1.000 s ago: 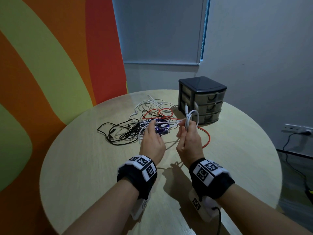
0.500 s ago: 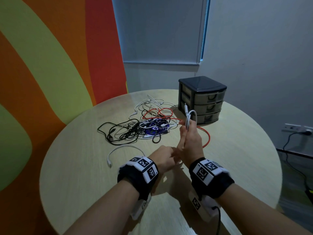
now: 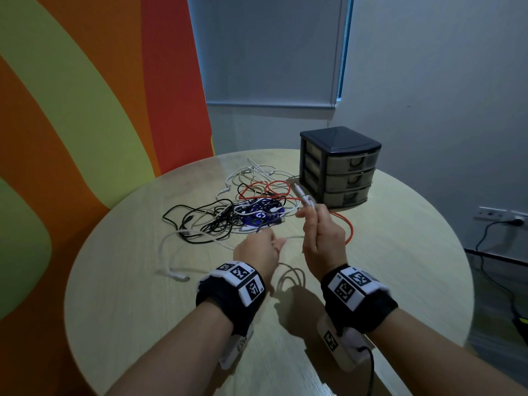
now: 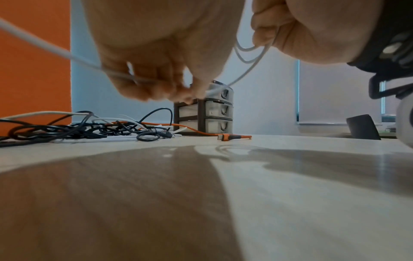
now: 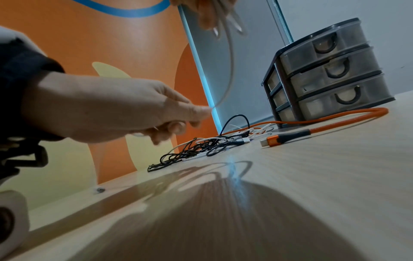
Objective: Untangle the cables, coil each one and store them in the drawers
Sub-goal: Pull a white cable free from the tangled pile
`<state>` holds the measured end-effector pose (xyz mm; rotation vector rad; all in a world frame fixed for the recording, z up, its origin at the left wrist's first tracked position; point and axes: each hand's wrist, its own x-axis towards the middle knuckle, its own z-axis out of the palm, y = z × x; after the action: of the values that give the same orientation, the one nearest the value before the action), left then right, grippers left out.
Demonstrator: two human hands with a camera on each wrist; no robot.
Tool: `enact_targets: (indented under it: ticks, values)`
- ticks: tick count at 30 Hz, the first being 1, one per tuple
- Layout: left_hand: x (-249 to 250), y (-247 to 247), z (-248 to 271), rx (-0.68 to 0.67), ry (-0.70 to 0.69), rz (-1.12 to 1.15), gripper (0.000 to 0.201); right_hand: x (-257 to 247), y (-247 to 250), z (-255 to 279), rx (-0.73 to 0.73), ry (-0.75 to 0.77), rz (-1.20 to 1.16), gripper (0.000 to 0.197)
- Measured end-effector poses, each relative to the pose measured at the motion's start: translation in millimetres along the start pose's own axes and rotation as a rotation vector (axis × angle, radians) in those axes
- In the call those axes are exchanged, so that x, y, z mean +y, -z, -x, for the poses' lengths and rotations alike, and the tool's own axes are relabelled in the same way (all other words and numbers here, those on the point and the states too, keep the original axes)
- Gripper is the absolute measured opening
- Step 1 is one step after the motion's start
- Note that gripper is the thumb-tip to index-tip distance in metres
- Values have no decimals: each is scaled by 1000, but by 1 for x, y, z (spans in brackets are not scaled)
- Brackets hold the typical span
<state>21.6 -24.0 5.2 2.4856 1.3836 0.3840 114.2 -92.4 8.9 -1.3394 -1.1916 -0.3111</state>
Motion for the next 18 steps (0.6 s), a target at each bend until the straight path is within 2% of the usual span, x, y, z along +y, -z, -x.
enact_targets:
  ticks: [4, 7, 9, 12, 15, 18]
  values:
    - [-4, 2, -4, 156, 140, -44, 54, 1, -5, 3, -49, 10, 31, 46]
    - [-2, 2, -4, 234, 138, -5, 50, 0, -8, 5, -117, 19, 75, 45]
    - [-2, 2, -4, 313, 66, 99, 39, 1, -9, 7, -188, 12, 129, 46]
    - [-3, -1, -2, 444, -114, 355, 24, 1, -11, 10, -292, -37, 164, 48]
    - [-3, -3, -1, 496, -305, 511, 26, -1, -13, 10, -377, -92, 160, 39]
    - [-3, -5, 2, 477, -408, 564, 29, -3, -13, 8, -398, -140, 138, 29]
